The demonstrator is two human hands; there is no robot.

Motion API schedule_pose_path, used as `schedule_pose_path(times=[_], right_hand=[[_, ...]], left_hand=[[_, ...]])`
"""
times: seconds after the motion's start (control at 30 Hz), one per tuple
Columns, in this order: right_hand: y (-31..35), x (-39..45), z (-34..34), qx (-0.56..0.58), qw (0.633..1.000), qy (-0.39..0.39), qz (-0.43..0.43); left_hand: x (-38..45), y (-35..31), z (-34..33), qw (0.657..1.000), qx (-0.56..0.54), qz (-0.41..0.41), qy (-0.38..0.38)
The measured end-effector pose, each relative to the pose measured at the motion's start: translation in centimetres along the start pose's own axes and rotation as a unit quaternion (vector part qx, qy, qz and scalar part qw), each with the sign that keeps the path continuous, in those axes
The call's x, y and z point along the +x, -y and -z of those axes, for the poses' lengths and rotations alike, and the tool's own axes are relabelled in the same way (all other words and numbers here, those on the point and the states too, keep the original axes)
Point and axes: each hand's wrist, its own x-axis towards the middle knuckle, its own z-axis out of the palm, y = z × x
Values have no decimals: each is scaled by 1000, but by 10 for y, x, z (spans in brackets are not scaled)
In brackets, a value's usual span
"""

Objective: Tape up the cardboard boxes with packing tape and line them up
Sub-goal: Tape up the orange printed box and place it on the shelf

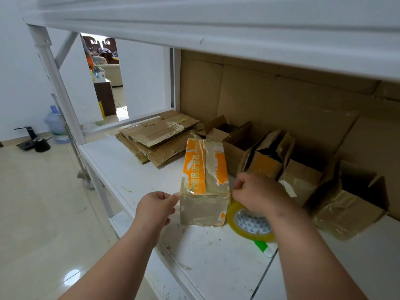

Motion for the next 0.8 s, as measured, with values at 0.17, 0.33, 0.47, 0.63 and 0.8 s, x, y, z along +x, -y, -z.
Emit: schedule_pose_path(times=[0.17,0.33,0.47,0.63,0.8], right_hand=[[6,-4,-3,-12,999,-17,36],[8,-13,-4,-57,997,-29,38],[7,-19,0,-59,997,-2,48],[6,-25,2,-80,995,5,56],[-1,-23,-2,-86,995,2,56]], left_hand=[[1,-5,2,998,26,-53,-15],[-4,-8,0,983,118,-141,-16],[-5,-4,6,976,163,-143,22],[-7,-8,21,979,83,-127,138],[-3,-10,25,957,164,-212,109]])
